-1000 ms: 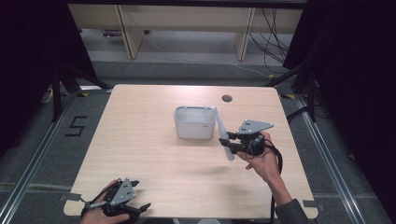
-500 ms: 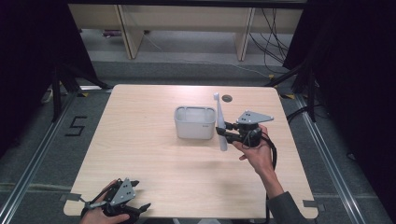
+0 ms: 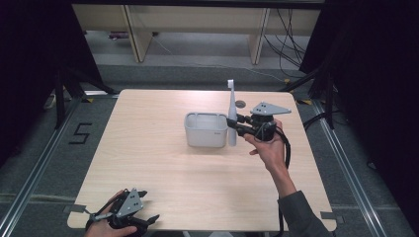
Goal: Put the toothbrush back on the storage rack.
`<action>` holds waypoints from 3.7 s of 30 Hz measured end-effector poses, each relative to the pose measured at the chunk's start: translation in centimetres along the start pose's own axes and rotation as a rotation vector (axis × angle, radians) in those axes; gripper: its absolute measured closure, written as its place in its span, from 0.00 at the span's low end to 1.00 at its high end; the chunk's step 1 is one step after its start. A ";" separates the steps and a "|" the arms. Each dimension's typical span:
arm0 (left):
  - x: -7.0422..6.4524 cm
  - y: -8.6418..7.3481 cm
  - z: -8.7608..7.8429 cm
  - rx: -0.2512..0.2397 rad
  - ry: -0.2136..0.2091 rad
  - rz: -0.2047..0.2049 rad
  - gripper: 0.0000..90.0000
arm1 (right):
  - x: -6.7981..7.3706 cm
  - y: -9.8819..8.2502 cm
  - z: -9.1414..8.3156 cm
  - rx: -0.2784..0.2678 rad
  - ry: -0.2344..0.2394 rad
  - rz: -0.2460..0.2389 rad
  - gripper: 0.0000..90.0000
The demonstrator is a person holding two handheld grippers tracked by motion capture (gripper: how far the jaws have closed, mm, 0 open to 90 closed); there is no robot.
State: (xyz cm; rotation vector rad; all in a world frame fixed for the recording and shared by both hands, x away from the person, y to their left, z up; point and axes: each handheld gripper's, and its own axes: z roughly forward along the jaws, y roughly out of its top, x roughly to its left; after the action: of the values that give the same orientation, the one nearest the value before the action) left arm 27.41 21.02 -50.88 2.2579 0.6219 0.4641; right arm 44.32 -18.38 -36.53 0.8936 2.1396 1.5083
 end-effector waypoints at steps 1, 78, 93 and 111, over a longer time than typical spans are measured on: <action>0.0 0.0 0.0 0.001 0.000 0.002 0.16 | 0.0 0.2 0.1 -0.003 -0.003 0.002 0.74; 0.0 0.0 0.0 0.001 -0.005 0.002 0.16 | -2.9 -1.8 8.2 0.025 -0.117 0.082 0.74; 0.0 0.0 0.0 0.002 -0.006 0.000 0.16 | -2.7 -2.0 7.9 0.032 -0.103 0.044 0.81; 0.0 0.0 0.0 0.001 -0.006 0.000 0.16 | -2.2 -2.0 7.7 0.061 -0.109 0.064 0.45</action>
State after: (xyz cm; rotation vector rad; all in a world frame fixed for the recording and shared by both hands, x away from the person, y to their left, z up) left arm 27.37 21.00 -50.90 2.2598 0.6194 0.4574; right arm 50.13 -15.01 -41.26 1.0496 2.1074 1.3968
